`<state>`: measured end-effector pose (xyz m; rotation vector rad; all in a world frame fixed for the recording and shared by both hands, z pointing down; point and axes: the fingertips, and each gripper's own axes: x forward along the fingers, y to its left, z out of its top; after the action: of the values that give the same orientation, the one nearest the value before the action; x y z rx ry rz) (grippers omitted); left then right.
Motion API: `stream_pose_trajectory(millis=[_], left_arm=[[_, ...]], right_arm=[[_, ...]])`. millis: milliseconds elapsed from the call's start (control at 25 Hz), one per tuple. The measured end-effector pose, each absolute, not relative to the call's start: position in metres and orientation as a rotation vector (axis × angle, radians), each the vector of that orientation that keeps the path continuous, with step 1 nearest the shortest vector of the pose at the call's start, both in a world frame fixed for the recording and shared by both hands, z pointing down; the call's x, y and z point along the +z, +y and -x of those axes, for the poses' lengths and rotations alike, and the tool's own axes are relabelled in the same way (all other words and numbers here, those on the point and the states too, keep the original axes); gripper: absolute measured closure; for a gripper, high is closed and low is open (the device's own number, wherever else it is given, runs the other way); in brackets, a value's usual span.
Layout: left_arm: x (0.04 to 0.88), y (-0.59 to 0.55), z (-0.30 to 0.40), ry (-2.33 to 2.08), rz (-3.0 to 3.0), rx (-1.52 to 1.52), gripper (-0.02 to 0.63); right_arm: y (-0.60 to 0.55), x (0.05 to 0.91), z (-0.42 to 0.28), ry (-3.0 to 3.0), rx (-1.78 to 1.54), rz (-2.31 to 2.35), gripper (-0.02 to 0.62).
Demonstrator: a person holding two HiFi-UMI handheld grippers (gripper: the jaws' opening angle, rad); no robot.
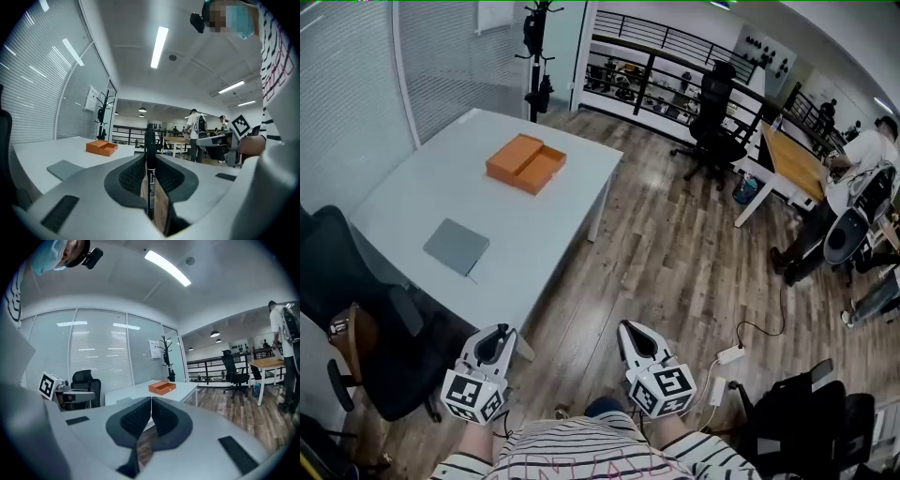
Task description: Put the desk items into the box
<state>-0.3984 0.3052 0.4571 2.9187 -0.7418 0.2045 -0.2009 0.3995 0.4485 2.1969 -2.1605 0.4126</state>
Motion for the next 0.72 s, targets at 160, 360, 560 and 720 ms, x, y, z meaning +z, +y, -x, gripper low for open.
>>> stream_pose_trajectory(millis=[160, 360, 560, 720], left_arm=[[0.467, 0.303, 0.386, -0.729, -2.896, 0.228, 0.535], [0.475, 0.288, 0.36, -0.751, -2.882, 0.252, 0.535], [0.474, 0.259, 0.326, -0.84, -2.856, 0.248, 0.534], [0.469, 0.235, 0.287, -0.896, -2.847, 0.235, 0.534]], right_arm=[[0.398, 0.455, 0.191, -2.158, 0.43, -2.186, 0.569], [0.38, 0.468, 0.165, -2.187, 0.473, -2.157, 0.568], [0.345, 0.473, 0.127, -2.245, 0.484, -2.086, 0.568], [0.315, 0.474, 0.088, -2.287, 0.483, -2.029, 0.568]])
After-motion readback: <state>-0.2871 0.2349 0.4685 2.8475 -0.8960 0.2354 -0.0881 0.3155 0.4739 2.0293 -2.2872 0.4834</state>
